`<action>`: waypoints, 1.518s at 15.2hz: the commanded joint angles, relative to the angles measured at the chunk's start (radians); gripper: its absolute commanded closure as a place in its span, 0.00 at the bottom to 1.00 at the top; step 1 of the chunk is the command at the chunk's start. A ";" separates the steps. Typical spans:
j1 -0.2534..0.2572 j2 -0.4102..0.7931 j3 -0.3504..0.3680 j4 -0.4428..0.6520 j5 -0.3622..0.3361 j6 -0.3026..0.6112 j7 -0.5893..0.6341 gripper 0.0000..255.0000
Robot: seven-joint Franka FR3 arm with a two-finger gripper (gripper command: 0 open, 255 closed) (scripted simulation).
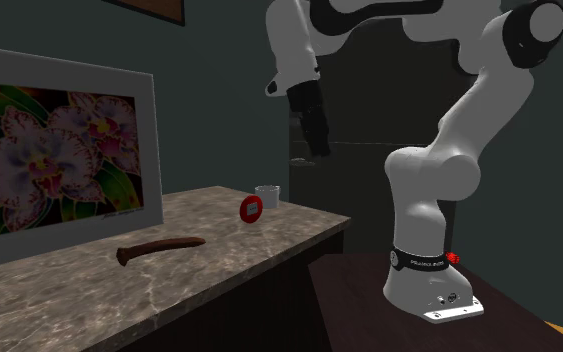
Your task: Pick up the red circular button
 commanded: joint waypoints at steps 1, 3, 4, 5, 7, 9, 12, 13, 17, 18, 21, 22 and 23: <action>0.000 0.000 0.000 0.000 0.000 0.000 0.000 0.00; -0.005 0.003 -0.044 -0.021 -0.051 0.039 -0.086 0.00; -0.007 0.007 -0.067 -0.029 -0.075 0.060 -0.129 0.00; -0.009 0.013 -0.089 -0.036 -0.099 0.082 -0.171 0.00; -0.013 0.031 -0.136 -0.045 -0.145 0.129 -0.254 0.00; -0.016 0.057 -0.182 -0.048 -0.187 0.179 -0.337 0.00; -0.016 0.111 -0.252 -0.040 -0.239 0.261 -0.459 0.00; -0.015 0.133 -0.275 -0.034 -0.253 0.289 -0.499 0.00; -0.002 0.235 -0.369 0.005 -0.290 0.403 -0.661 0.00; 0.004 0.265 -0.391 0.019 -0.294 0.431 -0.703 0.00; 0.024 0.361 -0.459 0.069 -0.287 0.514 -0.831 0.00; 0.032 0.396 -0.481 0.088 -0.279 0.541 -0.876 0.00; 0.041 0.432 -0.502 0.109 -0.267 0.567 -0.921 0.00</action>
